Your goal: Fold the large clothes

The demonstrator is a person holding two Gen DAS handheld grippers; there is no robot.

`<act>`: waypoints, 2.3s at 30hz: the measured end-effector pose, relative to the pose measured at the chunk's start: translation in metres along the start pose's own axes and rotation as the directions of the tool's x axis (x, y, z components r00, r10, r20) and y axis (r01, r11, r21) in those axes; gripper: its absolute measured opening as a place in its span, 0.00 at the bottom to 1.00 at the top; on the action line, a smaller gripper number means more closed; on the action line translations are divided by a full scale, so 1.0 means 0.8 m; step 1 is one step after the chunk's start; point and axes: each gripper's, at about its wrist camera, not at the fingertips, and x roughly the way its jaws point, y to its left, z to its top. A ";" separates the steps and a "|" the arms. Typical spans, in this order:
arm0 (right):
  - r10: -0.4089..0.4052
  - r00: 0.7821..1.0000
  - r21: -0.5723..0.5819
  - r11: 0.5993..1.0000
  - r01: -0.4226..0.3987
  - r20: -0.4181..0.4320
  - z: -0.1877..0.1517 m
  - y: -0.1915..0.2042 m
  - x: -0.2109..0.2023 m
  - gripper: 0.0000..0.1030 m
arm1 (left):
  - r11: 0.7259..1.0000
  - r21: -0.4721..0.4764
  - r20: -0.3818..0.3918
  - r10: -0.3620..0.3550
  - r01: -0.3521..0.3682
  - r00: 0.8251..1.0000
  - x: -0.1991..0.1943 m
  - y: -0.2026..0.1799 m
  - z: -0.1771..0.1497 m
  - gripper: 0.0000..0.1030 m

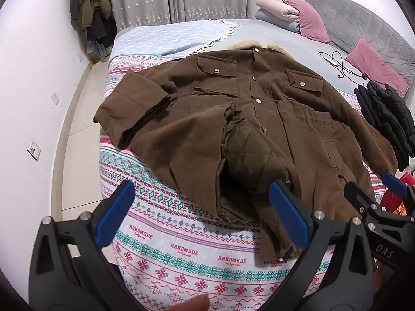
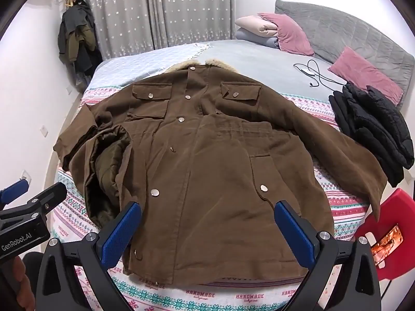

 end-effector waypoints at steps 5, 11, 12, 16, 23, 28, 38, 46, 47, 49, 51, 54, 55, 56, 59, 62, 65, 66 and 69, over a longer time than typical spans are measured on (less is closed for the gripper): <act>0.001 1.000 0.001 1.000 -0.001 -0.002 0.000 0.000 0.000 1.00 | 1.000 0.002 -0.004 0.004 -0.004 1.000 0.000 0.001 0.000 1.00; 0.003 1.000 0.000 1.000 -0.003 -0.003 0.001 0.000 0.001 1.00 | 1.000 0.001 -0.004 0.002 -0.002 1.000 -0.001 0.001 0.001 1.00; 0.003 1.000 -0.001 1.000 -0.003 -0.002 0.001 0.000 0.001 1.00 | 1.000 -0.001 -0.004 0.004 -0.004 1.000 -0.001 0.000 0.001 1.00; 0.002 1.000 -0.005 1.000 -0.002 -0.005 0.000 0.000 0.002 1.00 | 1.000 -0.005 -0.003 0.005 -0.005 1.000 -0.001 0.007 0.001 1.00; -0.004 1.000 -0.016 1.000 0.004 -0.015 0.000 0.001 0.005 1.00 | 1.000 -0.002 -0.003 0.008 -0.008 1.000 0.003 0.007 0.002 1.00; -0.010 1.000 -0.011 1.000 0.009 -0.014 0.000 -0.001 0.004 1.00 | 0.998 0.028 0.001 0.057 -0.057 0.998 0.007 0.006 0.001 1.00; 0.007 1.000 -0.026 1.000 -0.008 -0.027 0.001 -0.010 0.003 1.00 | 0.997 0.067 0.016 0.037 -0.038 0.999 0.011 0.007 0.000 1.00; 0.054 0.996 -0.063 0.996 -0.059 -0.076 -0.005 -0.027 0.009 1.00 | 0.986 0.163 0.027 0.026 -0.031 0.999 0.023 0.030 0.013 1.00; 0.076 0.993 -0.058 0.995 -0.081 -0.087 -0.005 -0.032 0.010 1.00 | 0.987 0.159 0.012 0.023 -0.025 1.000 0.026 0.034 0.015 1.00; 0.106 0.988 -0.060 0.992 -0.113 -0.109 -0.006 -0.040 0.014 1.00 | 0.991 0.133 0.004 -0.017 0.016 1.000 0.035 0.044 0.021 1.00; 0.107 0.986 -0.072 0.991 -0.117 -0.128 -0.007 -0.046 0.018 1.00 | 0.991 0.103 -0.037 -0.079 0.083 0.996 0.046 0.050 0.027 1.00; 0.066 0.985 -0.093 0.992 -0.082 -0.158 -0.012 -0.059 0.027 1.00 | 0.982 0.107 -0.080 -0.148 0.156 0.986 0.067 0.036 0.039 0.99; 0.060 0.984 -0.092 0.993 -0.076 -0.167 -0.015 -0.064 0.029 1.00 | 0.980 0.115 -0.072 -0.156 0.163 0.985 0.075 0.026 0.040 0.98; 0.057 0.982 -0.082 0.994 -0.073 -0.183 -0.018 -0.074 0.032 1.00 | 0.980 0.128 -0.077 -0.144 0.153 0.987 0.085 0.019 0.041 0.95; 0.076 0.968 -0.026 0.996 -0.085 -0.238 -0.027 -0.101 0.042 1.00 | 0.983 0.160 -0.110 -0.067 0.084 0.992 0.121 0.006 0.034 0.71; 0.071 0.957 0.036 0.997 -0.064 -0.281 -0.044 -0.136 0.051 1.00 | 0.982 0.092 -0.175 -0.145 0.163 0.974 0.142 0.022 0.020 0.39; 0.066 0.955 0.062 0.997 -0.050 -0.290 -0.062 -0.170 0.050 1.00 | 0.987 0.057 -0.157 -0.137 0.147 0.978 0.137 0.046 0.009 0.15; 0.072 0.955 0.079 0.996 -0.052 -0.288 -0.067 -0.182 0.049 1.00 | 0.991 0.076 -0.116 -0.104 0.114 0.988 0.128 0.054 0.005 0.14; 0.105 0.956 0.146 0.987 -0.067 -0.275 -0.076 -0.211 0.048 1.00 | 0.994 0.082 -0.039 -0.069 0.072 0.997 0.096 0.081 -0.010 0.10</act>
